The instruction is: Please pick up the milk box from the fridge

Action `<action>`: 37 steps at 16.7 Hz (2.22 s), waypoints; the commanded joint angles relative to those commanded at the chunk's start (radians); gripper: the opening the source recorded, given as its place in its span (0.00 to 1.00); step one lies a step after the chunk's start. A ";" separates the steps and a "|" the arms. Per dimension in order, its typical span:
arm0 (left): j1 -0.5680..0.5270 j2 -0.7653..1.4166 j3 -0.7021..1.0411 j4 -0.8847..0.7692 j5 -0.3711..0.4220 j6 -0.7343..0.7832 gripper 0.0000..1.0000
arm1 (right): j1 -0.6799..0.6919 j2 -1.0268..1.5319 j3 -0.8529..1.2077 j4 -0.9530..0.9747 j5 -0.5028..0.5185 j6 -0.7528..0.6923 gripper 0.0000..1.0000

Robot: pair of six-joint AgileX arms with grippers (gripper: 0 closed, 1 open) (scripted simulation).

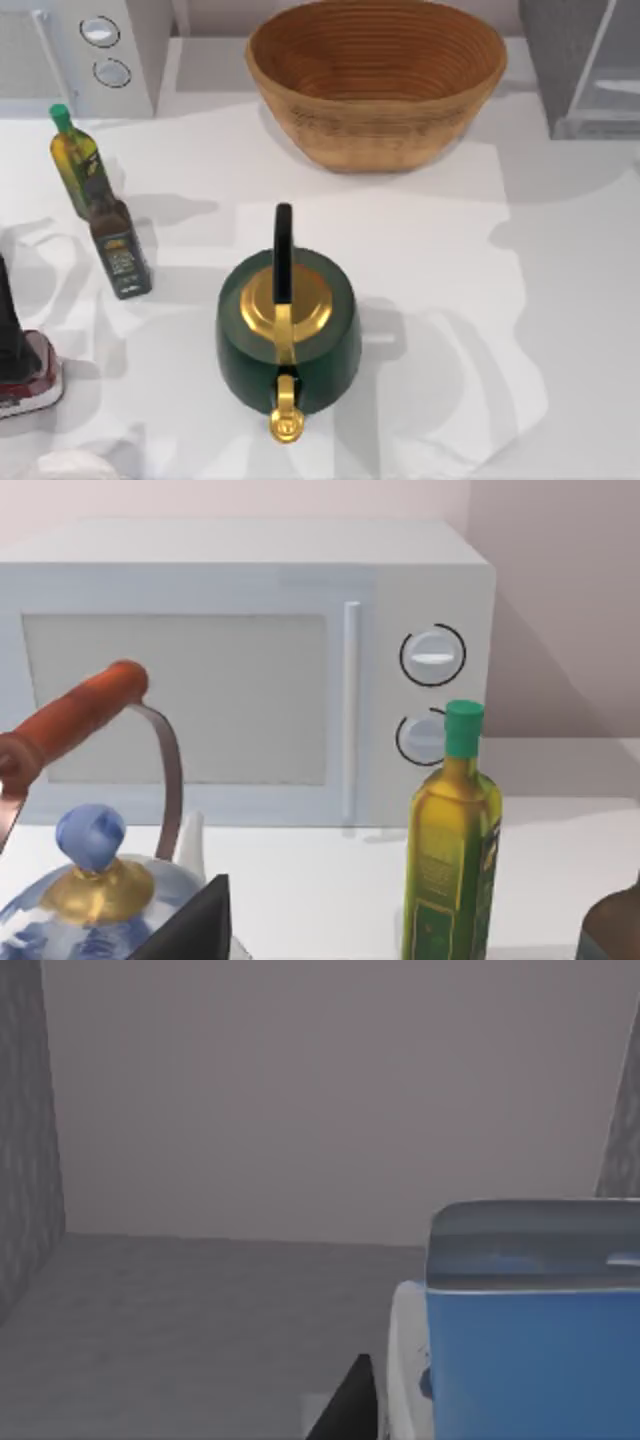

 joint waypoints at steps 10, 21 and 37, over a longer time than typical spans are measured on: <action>0.000 0.000 0.000 0.000 0.000 0.000 1.00 | -0.027 -0.010 -0.108 0.000 -0.050 0.016 0.00; 0.000 0.000 0.000 0.000 0.000 0.000 1.00 | 0.059 -0.665 -0.336 -0.346 0.090 0.018 0.00; 0.000 0.000 0.000 0.000 0.000 0.000 1.00 | 0.326 -1.930 -0.843 -1.085 0.273 0.042 0.00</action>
